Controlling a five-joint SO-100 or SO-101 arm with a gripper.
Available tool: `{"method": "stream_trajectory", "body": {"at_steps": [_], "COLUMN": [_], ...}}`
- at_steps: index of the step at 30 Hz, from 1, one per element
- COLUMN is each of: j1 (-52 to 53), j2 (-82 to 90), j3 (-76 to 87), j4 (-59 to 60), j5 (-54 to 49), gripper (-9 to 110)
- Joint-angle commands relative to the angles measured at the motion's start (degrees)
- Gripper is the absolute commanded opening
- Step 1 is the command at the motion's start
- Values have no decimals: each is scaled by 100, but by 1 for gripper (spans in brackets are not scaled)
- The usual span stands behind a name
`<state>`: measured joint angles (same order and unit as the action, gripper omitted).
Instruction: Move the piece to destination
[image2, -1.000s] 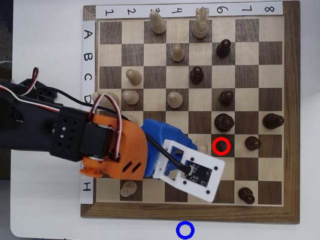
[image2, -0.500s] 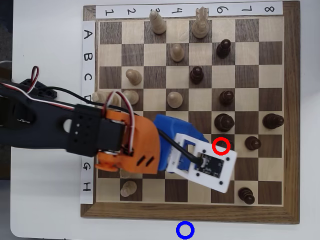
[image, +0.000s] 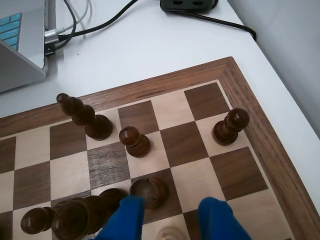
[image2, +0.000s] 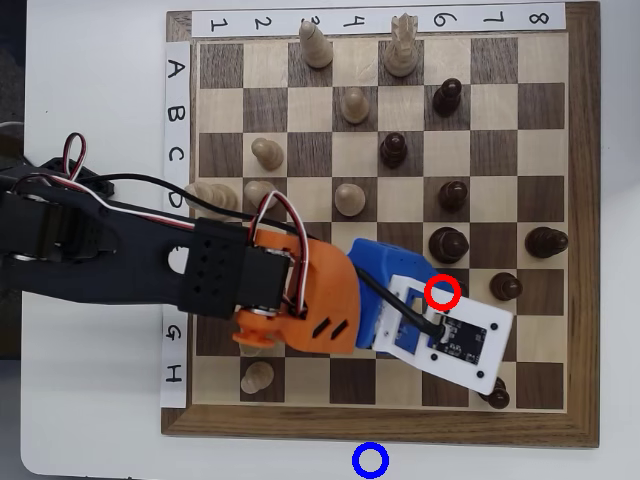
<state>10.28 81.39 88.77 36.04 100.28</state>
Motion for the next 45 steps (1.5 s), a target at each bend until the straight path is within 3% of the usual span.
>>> {"method": "stream_trajectory", "body": {"at_steps": [1, 45], "j1": [70, -369], "j2": [185, -519], "j3": [-1107, 229], "j4": [-439, -1134], "j5": [738, 466], "gripper": [16, 19]}}
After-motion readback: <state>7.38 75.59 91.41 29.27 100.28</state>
